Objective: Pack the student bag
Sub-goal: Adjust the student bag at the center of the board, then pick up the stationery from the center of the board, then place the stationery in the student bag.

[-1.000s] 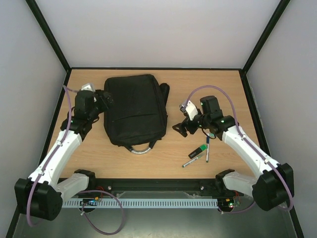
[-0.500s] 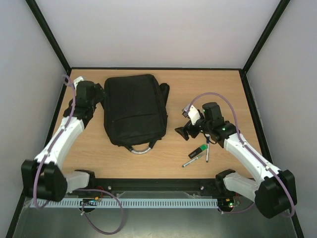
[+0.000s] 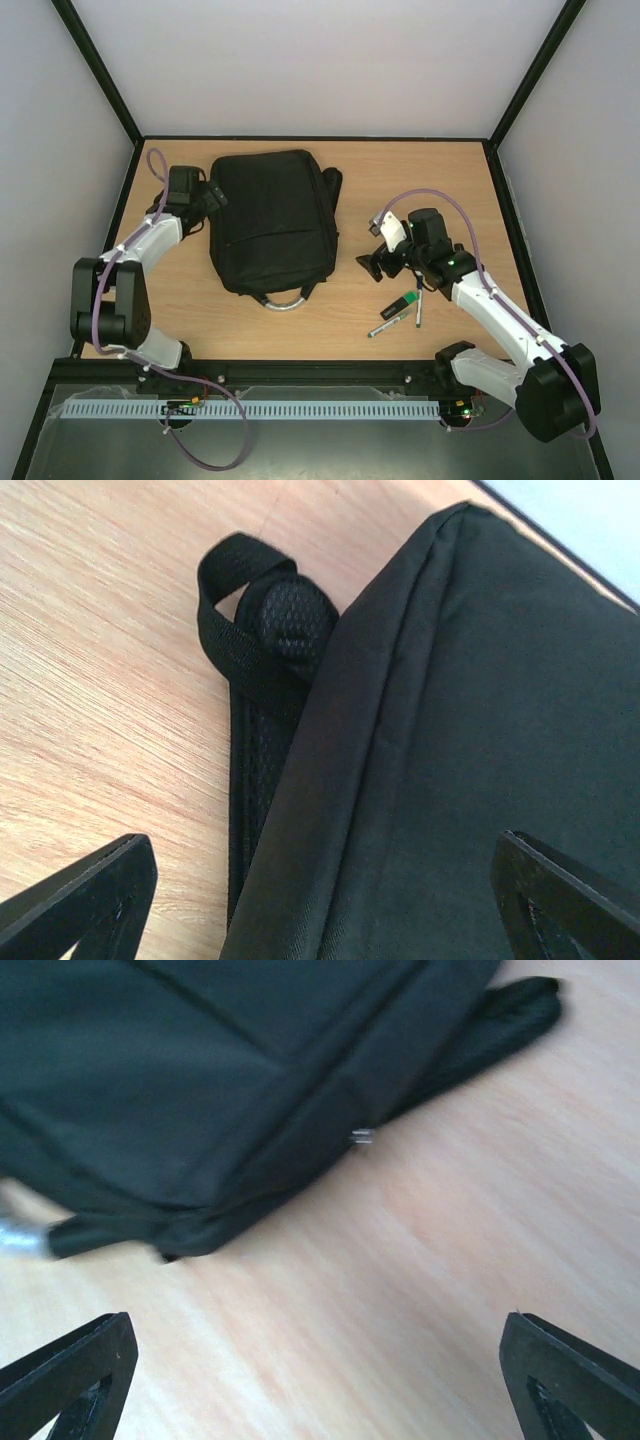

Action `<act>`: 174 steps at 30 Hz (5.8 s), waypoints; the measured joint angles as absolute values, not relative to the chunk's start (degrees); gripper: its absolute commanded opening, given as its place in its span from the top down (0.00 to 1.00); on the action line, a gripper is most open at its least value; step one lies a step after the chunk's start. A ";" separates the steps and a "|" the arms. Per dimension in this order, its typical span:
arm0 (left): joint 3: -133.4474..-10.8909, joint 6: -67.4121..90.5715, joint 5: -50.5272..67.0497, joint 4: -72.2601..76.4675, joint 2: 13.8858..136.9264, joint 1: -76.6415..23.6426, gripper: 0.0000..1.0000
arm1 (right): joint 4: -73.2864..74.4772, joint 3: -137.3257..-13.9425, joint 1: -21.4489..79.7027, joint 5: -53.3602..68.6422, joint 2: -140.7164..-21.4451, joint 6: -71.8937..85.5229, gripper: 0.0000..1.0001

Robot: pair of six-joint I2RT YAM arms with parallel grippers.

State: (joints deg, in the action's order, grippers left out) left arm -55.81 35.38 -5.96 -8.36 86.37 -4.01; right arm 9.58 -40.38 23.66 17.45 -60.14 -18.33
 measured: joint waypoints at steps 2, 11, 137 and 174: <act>-55.79 35.86 -4.03 -7.57 88.29 -3.25 0.06 | 8.21 -40.29 23.62 13.13 -60.03 -16.99 0.00; -53.91 37.36 1.98 -4.58 91.55 -4.16 0.10 | 3.55 -39.31 23.42 0.56 -60.05 -12.97 0.00; -46.02 15.75 -2.04 -19.84 63.16 -36.38 0.20 | 44.99 -71.35 4.25 12.53 -82.02 -22.61 0.87; -60.64 -2.55 -41.82 -15.62 97.14 -46.83 0.37 | 41.74 -67.99 12.71 26.98 -88.55 -17.45 0.89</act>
State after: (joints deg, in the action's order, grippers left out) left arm -60.64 -2.55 -41.82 -15.62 97.14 -46.83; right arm 41.74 -67.99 12.71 26.98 -88.55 -17.45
